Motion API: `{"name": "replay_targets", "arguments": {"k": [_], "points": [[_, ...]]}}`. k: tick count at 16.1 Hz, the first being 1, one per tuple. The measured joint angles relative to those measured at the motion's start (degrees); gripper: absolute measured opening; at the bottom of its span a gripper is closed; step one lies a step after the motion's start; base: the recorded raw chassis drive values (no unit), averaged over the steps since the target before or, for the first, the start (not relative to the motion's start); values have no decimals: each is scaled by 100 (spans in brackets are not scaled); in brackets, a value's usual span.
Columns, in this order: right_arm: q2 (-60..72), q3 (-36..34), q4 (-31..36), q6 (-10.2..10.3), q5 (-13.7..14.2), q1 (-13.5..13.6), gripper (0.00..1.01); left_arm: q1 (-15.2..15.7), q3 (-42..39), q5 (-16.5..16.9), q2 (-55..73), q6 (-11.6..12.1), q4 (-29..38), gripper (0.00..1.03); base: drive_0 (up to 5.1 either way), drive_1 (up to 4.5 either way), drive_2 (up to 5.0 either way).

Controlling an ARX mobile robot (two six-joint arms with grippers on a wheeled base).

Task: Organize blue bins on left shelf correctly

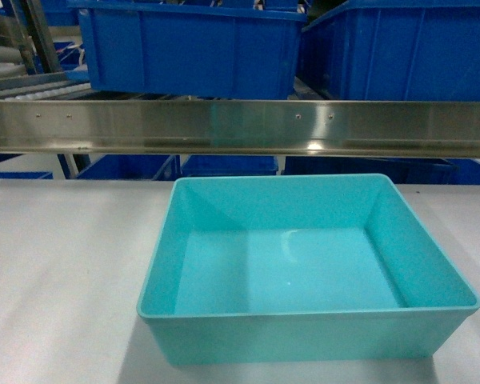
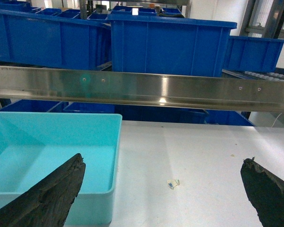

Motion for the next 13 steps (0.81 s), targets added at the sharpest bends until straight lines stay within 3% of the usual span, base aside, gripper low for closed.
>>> {"name": "replay_targets", "arguments": {"k": [13], "points": [[0,0,0,0,-2,0,98,0,-2,0,0,0,0,98,0,0,0]]}}
